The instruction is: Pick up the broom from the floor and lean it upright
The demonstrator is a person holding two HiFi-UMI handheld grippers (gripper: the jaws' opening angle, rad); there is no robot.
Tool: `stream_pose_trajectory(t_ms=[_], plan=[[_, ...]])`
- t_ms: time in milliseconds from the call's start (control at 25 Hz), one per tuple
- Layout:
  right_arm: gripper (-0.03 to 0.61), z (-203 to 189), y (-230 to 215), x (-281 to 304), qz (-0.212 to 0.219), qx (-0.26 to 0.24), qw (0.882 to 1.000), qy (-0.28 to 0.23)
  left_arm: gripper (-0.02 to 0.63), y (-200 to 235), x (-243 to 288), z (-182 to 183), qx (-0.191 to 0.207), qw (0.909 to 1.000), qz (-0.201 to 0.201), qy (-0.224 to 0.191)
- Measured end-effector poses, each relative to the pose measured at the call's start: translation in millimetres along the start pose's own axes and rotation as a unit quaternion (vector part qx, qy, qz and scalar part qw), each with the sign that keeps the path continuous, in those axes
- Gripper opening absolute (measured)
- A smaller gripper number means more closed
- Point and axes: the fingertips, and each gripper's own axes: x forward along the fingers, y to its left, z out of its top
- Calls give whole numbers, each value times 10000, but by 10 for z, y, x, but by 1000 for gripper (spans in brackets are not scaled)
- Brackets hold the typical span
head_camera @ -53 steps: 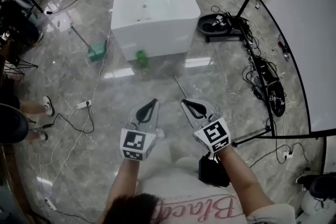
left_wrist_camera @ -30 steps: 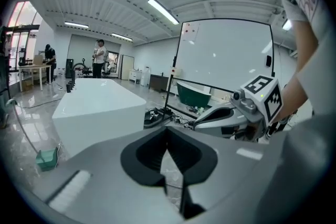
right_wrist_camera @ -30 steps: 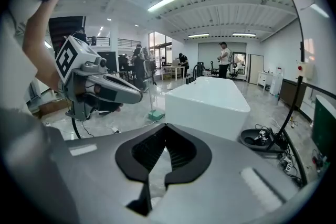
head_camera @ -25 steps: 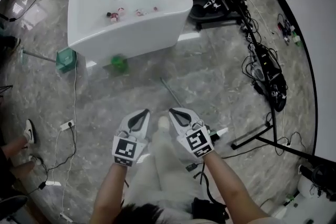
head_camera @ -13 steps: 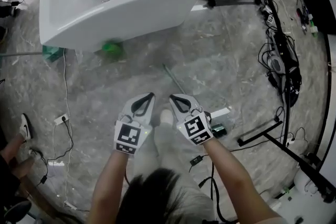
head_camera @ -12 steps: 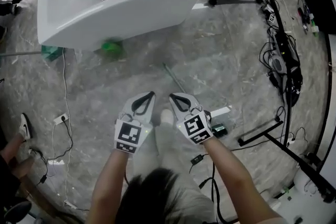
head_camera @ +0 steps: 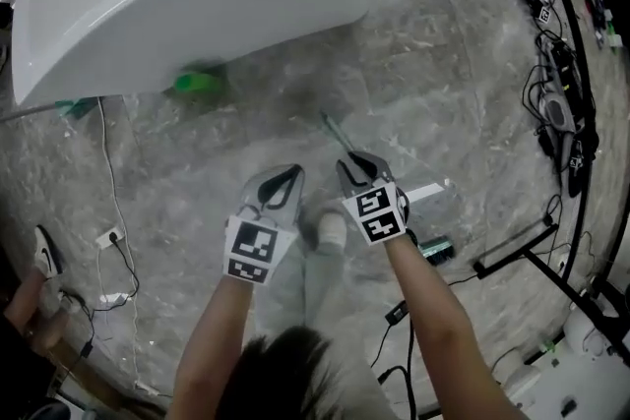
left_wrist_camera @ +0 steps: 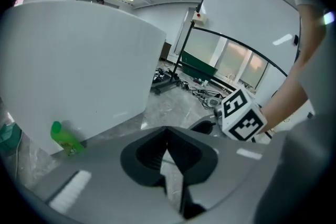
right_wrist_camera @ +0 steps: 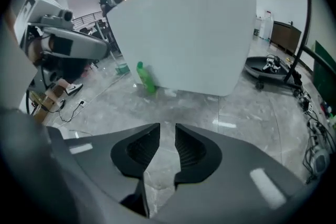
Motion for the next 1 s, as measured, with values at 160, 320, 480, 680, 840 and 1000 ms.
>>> stream_pose_trajectory(t_ms=[160, 320, 480, 680, 840, 1000], plan=[[78, -425, -261, 558, -227, 22, 9969, 759, 0, 160, 236, -307, -5, 9997, -123, 231], [78, -735, -444, 982, -315, 160, 9911, 1282, 0, 284, 509, -563, 145, 9986, -244, 446], [86, -1070, -538, 1295, -350, 249, 9841, 1724, 0, 350, 788, -795, 201, 9970, -339, 666], [86, -1253, -649, 1564, -503, 223, 9788, 1973, 0, 441, 1230, -983, 250, 9944, -414, 935], [92, -1351, -719, 1685, -575, 143, 9758, 2106, 0, 483, 1531, -1085, 152, 9925, -409, 1143], [93, -1415, -730, 1782, -599, 42, 9764, 2075, 0, 533, 1700, -1042, 65, 9933, -328, 1104]])
